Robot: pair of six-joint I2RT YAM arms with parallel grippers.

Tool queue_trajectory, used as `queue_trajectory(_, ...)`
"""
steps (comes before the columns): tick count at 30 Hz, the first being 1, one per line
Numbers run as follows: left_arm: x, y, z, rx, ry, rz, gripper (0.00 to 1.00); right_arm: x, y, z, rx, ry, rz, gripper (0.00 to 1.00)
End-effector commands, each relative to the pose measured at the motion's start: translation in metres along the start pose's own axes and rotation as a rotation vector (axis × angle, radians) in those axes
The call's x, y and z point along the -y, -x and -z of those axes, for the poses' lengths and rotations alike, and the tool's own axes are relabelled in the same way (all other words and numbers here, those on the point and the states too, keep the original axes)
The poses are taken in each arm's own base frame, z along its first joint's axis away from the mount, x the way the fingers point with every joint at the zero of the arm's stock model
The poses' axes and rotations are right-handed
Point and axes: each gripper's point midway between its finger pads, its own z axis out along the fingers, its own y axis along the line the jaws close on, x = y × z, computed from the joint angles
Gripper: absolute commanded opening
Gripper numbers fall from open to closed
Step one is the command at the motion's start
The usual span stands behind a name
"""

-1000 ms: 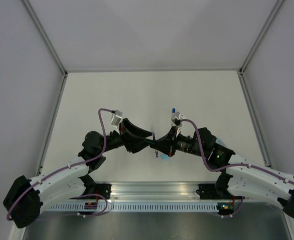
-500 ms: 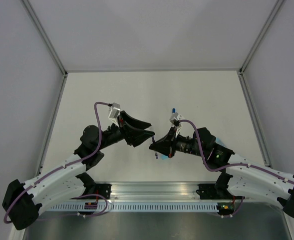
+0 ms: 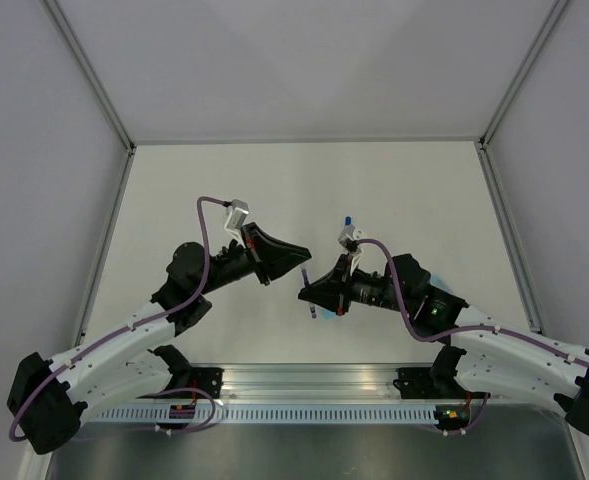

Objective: Insert the pens into the pen caps

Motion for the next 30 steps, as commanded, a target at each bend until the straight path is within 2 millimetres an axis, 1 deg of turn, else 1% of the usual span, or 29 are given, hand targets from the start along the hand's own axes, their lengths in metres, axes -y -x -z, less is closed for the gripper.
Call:
queue_trajectory(1,0.005,-0.001,-0.003,-0.014,-0.030,-0.008,0.07,-0.017,0.030,-0.001,0.081,0.051,0.027,0.00)
queue_trajectory(2,0.007,-0.006,-0.002,-0.033,-0.047,0.002,0.02,-0.018,0.033,0.000,0.088,0.050,0.032,0.00)
queue_trajectory(4,0.005,-0.018,0.000,-0.063,-0.061,0.028,0.02,-0.015,0.043,0.003,0.122,0.018,0.046,0.00)
queue_trajectory(6,0.008,-0.023,0.002,-0.080,-0.079,0.042,0.02,-0.014,0.054,0.005,0.159,-0.007,0.070,0.00)
queue_trajectory(8,0.009,-0.030,0.005,-0.105,-0.090,0.054,0.02,-0.014,0.073,0.009,0.217,-0.034,0.090,0.00)
queue_trajectory(10,0.011,-0.032,0.007,-0.113,-0.095,0.066,0.02,-0.012,0.084,0.009,0.245,-0.058,0.112,0.00)
queue_trajectory(11,0.012,-0.032,0.007,-0.116,-0.102,0.071,0.02,-0.018,0.095,0.009,0.274,-0.048,0.124,0.00)
queue_trajectory(13,0.016,-0.033,0.008,-0.123,-0.111,0.097,0.02,-0.019,0.106,0.007,0.297,-0.057,0.136,0.00)
queue_trajectory(14,0.019,-0.034,0.009,-0.132,-0.127,0.101,0.02,-0.022,0.118,0.008,0.320,-0.064,0.146,0.00)
queue_trajectory(16,0.022,-0.034,0.009,-0.140,-0.138,0.125,0.02,-0.024,0.128,0.007,0.332,-0.070,0.179,0.00)
queue_trajectory(17,0.023,-0.035,0.010,-0.147,-0.146,0.131,0.02,-0.027,0.138,0.008,0.357,-0.074,0.192,0.00)
queue_trajectory(19,0.022,-0.039,0.011,-0.156,-0.143,0.148,0.02,-0.025,0.148,0.010,0.380,-0.101,0.216,0.00)
queue_trajectory(20,0.022,-0.042,0.012,-0.160,-0.147,0.148,0.02,-0.027,0.157,0.011,0.391,-0.115,0.227,0.00)
queue_trajectory(22,0.019,-0.047,0.015,-0.164,-0.145,0.145,0.02,-0.028,0.165,0.011,0.401,-0.123,0.238,0.00)
queue_trajectory(23,0.018,-0.048,0.015,-0.165,-0.145,0.144,0.02,-0.030,0.173,0.013,0.413,-0.129,0.248,0.00)
queue_trajectory(25,0.016,-0.053,0.017,-0.172,-0.141,0.143,0.02,-0.031,0.181,0.015,0.432,-0.144,0.262,0.00)
queue_trajectory(29,0.012,-0.057,0.019,-0.169,-0.133,0.144,0.02,-0.038,0.202,0.025,0.503,-0.152,0.322,0.00)
queue_trajectory(30,0.011,-0.059,0.019,-0.170,-0.130,0.140,0.02,-0.034,0.208,0.028,0.520,-0.185,0.326,0.00)
